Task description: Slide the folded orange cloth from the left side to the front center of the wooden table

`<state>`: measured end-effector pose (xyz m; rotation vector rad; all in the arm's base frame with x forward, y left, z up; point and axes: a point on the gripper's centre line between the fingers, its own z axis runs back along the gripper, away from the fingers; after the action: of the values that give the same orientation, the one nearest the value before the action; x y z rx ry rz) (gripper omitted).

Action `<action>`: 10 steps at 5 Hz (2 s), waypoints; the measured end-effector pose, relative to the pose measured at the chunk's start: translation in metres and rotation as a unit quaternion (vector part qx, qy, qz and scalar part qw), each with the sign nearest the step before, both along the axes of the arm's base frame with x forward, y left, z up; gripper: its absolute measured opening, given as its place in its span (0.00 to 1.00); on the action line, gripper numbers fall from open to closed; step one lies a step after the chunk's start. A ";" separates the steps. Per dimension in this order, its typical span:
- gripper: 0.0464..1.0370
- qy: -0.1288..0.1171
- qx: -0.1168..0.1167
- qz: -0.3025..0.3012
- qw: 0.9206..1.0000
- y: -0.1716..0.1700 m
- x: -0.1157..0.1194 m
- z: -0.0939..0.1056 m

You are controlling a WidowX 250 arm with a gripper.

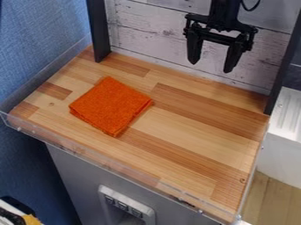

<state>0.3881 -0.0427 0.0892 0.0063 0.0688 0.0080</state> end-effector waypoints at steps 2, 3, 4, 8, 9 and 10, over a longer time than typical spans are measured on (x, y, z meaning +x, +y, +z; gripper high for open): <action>0.96 0.013 -0.002 -0.002 1.000 0.023 -0.023 -0.010; 0.96 -0.009 -0.009 -0.006 1.000 0.045 -0.034 -0.005; 0.96 -0.029 -0.013 -0.011 0.999 0.066 -0.048 -0.001; 0.91 -0.057 -0.012 -0.017 0.998 0.122 -0.088 0.002; 0.62 -0.051 -0.006 -0.018 0.999 0.124 -0.092 -0.002; 0.32 -0.050 0.002 -0.021 0.999 0.126 -0.092 -0.002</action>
<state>0.2957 0.0837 0.0870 0.0123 -0.0315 -0.0336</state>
